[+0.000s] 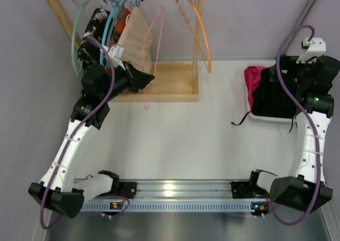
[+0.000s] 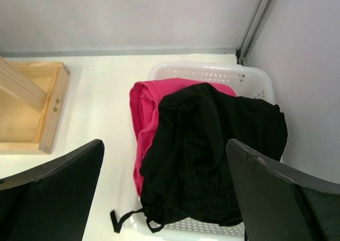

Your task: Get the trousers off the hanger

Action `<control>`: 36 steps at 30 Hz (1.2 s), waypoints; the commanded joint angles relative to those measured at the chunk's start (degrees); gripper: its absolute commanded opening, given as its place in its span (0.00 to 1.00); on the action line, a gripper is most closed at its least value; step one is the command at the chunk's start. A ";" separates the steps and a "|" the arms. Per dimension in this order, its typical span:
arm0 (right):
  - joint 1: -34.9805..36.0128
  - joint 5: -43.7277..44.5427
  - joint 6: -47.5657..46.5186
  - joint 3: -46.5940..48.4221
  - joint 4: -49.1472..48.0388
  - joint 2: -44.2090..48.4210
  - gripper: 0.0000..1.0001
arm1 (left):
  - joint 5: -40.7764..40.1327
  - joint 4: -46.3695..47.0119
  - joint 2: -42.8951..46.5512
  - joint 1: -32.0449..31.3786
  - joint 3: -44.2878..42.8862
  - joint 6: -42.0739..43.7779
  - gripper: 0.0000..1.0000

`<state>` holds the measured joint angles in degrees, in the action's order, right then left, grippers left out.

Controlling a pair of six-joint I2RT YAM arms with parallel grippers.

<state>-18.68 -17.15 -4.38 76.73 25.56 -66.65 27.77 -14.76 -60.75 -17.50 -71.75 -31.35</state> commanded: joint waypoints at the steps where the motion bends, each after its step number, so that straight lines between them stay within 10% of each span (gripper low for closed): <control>1: -0.92 -2.71 0.08 5.00 4.23 3.19 0.99 | -4.82 1.32 -4.63 -1.05 -6.55 4.63 0.00; 16: -0.92 -7.64 7.45 12.48 7.49 5.13 0.99 | -31.26 -3.33 -24.93 -12.03 -31.16 19.40 0.00; 36: -0.92 -8.08 7.81 9.58 7.66 8.11 0.99 | -38.49 -8.79 -41.64 -12.91 -48.66 19.14 0.00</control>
<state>-18.70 -24.16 2.66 86.87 33.91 -59.99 -8.67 -24.88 -102.06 -30.20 -116.71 -13.10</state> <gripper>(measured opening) 0.993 0.097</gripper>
